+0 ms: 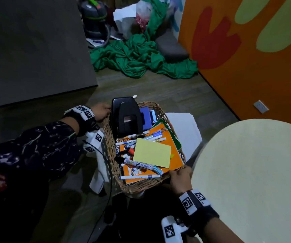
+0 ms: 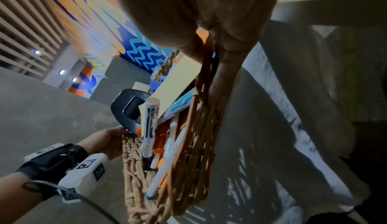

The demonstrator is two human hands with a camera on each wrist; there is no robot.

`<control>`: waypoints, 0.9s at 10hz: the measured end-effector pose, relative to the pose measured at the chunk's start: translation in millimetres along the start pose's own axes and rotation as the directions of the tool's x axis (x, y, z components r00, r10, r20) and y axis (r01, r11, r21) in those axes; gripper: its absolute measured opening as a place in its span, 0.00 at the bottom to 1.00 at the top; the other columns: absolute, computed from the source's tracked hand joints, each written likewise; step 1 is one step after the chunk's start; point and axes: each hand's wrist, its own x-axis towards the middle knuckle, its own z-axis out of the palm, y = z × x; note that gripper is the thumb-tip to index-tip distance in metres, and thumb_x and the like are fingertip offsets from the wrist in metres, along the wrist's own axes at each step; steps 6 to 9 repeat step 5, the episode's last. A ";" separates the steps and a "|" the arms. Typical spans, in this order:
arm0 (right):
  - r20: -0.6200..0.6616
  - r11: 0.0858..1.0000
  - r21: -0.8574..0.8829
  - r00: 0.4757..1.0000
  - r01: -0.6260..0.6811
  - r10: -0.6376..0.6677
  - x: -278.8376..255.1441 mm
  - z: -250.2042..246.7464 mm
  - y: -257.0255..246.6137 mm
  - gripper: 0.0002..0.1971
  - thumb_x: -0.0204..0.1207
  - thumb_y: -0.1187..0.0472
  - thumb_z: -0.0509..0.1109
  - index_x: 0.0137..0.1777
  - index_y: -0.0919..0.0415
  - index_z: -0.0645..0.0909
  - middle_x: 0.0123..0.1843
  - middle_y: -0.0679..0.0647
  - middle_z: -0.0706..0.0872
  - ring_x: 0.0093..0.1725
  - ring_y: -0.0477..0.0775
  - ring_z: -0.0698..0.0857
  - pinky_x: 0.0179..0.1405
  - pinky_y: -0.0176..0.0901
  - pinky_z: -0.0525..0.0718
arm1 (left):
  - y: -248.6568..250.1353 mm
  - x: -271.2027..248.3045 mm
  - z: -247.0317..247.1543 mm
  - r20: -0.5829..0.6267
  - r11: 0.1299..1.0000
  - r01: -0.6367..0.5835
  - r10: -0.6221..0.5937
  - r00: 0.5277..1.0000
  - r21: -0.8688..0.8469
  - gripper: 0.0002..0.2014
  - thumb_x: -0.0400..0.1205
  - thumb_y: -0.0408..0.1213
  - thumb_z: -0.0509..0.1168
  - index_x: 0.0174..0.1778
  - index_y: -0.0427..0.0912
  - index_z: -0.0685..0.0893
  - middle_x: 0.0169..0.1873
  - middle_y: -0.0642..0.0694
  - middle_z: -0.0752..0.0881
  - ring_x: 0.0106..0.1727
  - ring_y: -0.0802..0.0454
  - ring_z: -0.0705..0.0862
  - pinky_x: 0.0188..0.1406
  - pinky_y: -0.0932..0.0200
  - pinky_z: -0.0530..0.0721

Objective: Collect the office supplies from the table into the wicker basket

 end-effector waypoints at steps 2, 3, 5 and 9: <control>0.053 0.996 0.067 0.997 -0.067 0.063 9.9 4.0 14.9 0.19 0.75 0.66 0.66 0.60 0.61 0.61 0.57 0.66 0.82 0.60 0.70 0.82 0.61 0.68 0.81 | -9.9 10.8 1.8 0.040 0.999 0.041 -0.041 0.998 -0.006 0.18 0.85 0.31 0.53 0.68 0.43 0.80 0.28 0.41 0.78 0.23 0.51 0.67 0.10 0.73 0.65; 0.133 0.981 0.145 0.985 -0.125 0.106 7.0 -2.8 15.9 0.20 0.75 0.64 0.67 0.64 0.60 0.65 0.59 0.63 0.81 0.57 0.68 0.83 0.49 0.69 0.87 | -7.4 7.9 3.6 0.032 0.998 0.048 -0.049 0.998 0.031 0.18 0.85 0.33 0.53 0.67 0.45 0.80 0.29 0.43 0.77 0.25 0.51 0.70 0.12 0.70 0.70; 0.273 0.978 0.195 0.962 -0.071 0.015 -15.0 -33.2 -1.0 0.15 0.77 0.71 0.61 0.63 0.60 0.72 0.42 0.57 0.84 0.35 0.58 0.86 0.30 0.51 0.87 | 3.9 6.2 -9.3 -0.113 0.980 -0.008 0.031 0.993 0.201 0.15 0.82 0.34 0.60 0.61 0.35 0.84 0.49 0.32 0.87 0.44 0.40 0.83 0.43 0.53 0.78; 0.273 0.978 0.195 0.962 -0.071 0.015 -15.0 -33.2 -1.0 0.15 0.77 0.71 0.61 0.63 0.60 0.72 0.42 0.57 0.84 0.35 0.58 0.86 0.30 0.51 0.87 | 3.9 6.2 -9.3 -0.113 0.980 -0.008 0.031 0.993 0.201 0.15 0.82 0.34 0.60 0.61 0.35 0.84 0.49 0.32 0.87 0.44 0.40 0.83 0.43 0.53 0.78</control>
